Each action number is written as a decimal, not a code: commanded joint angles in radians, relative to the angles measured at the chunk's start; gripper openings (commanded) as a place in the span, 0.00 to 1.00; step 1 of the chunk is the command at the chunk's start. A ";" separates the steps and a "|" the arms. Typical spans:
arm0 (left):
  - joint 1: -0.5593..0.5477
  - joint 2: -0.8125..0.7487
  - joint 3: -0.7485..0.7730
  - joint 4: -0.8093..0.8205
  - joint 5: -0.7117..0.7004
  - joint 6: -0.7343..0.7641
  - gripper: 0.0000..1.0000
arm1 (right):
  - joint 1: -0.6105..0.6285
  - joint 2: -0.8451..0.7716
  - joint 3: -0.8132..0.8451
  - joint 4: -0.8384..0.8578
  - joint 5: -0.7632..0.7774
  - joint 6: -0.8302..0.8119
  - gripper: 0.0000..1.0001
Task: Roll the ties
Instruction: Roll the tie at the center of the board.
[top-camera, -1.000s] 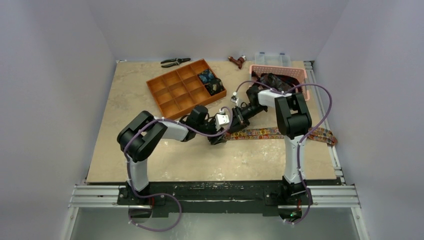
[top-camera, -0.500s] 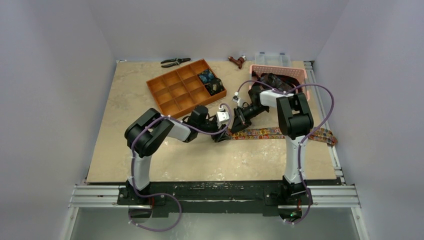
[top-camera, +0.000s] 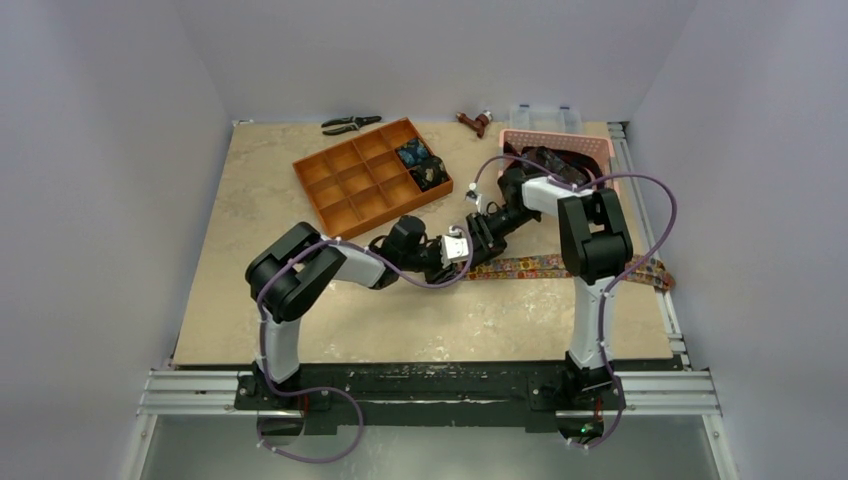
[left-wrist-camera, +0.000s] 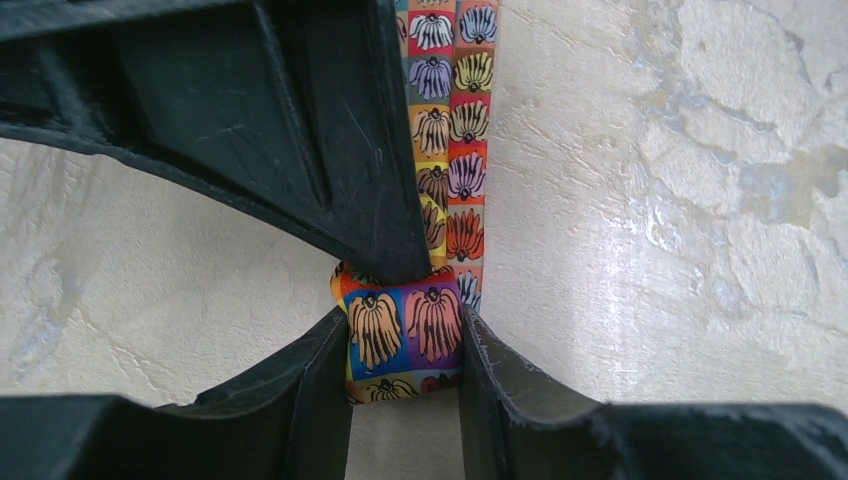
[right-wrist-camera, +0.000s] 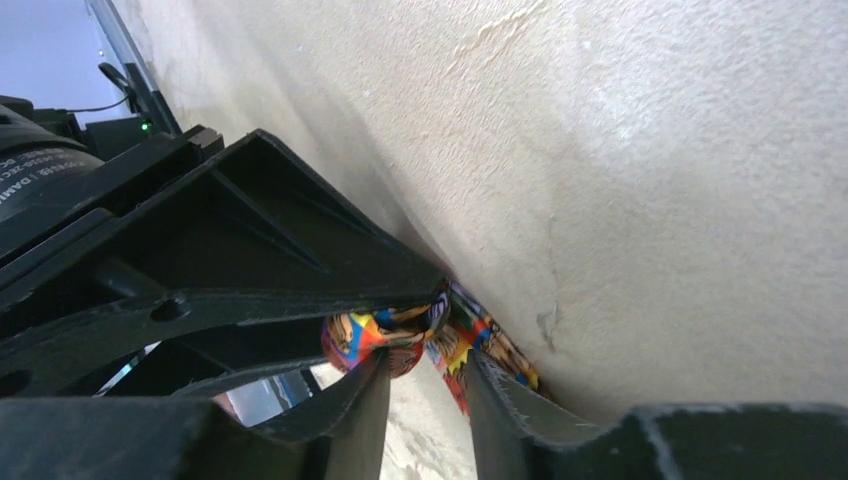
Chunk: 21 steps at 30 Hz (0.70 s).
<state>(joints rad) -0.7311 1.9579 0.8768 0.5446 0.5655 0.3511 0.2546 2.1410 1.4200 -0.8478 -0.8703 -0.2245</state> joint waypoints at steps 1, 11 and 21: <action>-0.014 0.013 -0.030 -0.221 -0.087 0.144 0.22 | -0.023 -0.069 -0.005 -0.085 -0.011 -0.016 0.40; -0.034 0.014 0.013 -0.343 -0.145 0.189 0.22 | 0.006 -0.063 -0.039 -0.015 -0.123 0.074 0.48; -0.036 0.008 0.021 -0.386 -0.119 0.217 0.23 | -0.001 -0.025 -0.056 0.003 -0.068 0.071 0.00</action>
<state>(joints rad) -0.7673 1.9274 0.9298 0.3725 0.5011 0.5205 0.2634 2.1063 1.3773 -0.8391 -0.9455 -0.1295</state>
